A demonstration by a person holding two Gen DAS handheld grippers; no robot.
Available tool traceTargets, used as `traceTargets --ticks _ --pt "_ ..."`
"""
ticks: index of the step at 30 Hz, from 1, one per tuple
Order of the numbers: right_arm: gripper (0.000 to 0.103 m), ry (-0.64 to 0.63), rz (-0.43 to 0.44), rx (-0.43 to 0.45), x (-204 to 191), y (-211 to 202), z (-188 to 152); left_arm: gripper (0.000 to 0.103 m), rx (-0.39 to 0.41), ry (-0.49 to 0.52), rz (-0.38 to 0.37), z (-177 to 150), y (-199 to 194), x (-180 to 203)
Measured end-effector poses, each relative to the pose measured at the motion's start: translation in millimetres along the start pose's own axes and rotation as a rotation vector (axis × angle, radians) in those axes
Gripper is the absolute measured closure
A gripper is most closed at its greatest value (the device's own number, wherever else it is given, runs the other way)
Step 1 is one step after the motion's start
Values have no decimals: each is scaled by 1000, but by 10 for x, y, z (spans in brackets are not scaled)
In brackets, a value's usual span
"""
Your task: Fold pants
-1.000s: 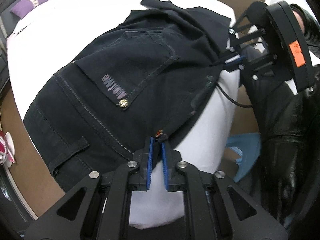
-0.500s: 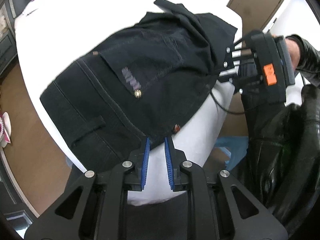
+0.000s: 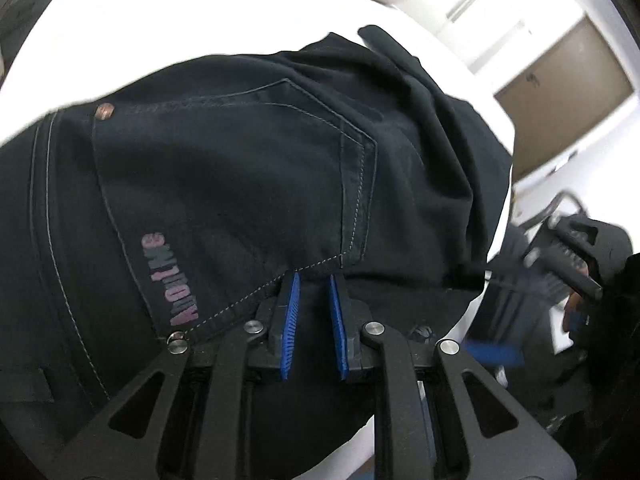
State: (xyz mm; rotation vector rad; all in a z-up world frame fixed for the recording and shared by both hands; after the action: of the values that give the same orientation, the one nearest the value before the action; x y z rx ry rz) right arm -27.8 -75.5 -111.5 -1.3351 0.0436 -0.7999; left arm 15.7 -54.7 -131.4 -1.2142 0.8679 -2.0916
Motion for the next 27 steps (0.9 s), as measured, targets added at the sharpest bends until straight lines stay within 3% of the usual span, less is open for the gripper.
traceTargets --ticks 4,7,9,11,12,14,16,18,20,24,27 --pt "34 330 187 88 564 -251 -225 88 13 -24 10 -19 10 -3" --pt "34 661 279 166 1358 -303 -487 88 15 -41 29 -45 7 -3" --pt "34 942 296 230 2040 -241 -774 88 16 -53 30 -42 15 -8" --pt "34 1137 289 267 2540 -115 -1017 88 12 -54 40 -60 3 -20" --pt "35 1268 264 259 2844 25 -1193 88 6 -45 58 -53 12 0" --pt "36 1395 238 213 3170 242 -1341 88 -3 -26 98 -41 50 49" --pt "37 1386 197 171 3364 418 -1288 88 -6 -13 126 -28 130 105" --pt "37 1302 86 94 3479 568 -1104 88 -4 -2 146 -24 163 135" --pt "37 1202 23 19 3530 786 -840 88 -1 -2 147 -13 171 123" --pt "37 1120 -96 -169 3593 1305 -531 88 -1 -17 126 23 221 92" --pt "37 1123 -137 -271 3655 1687 -604 88 0 -22 113 18 199 62"
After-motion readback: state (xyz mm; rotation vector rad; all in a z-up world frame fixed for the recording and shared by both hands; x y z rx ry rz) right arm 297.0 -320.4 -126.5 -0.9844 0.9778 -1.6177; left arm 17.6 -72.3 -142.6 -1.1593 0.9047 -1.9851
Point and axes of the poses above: each gripper's, at about its wrist camera, not at the fingertips, and y roughly the way its jaws point, x to its right, z to its top, the point moved 2 cm from there along y, roughly the way its jaws point, and after that the axes turned 5 degrees about -z, right-handed, at the moved point
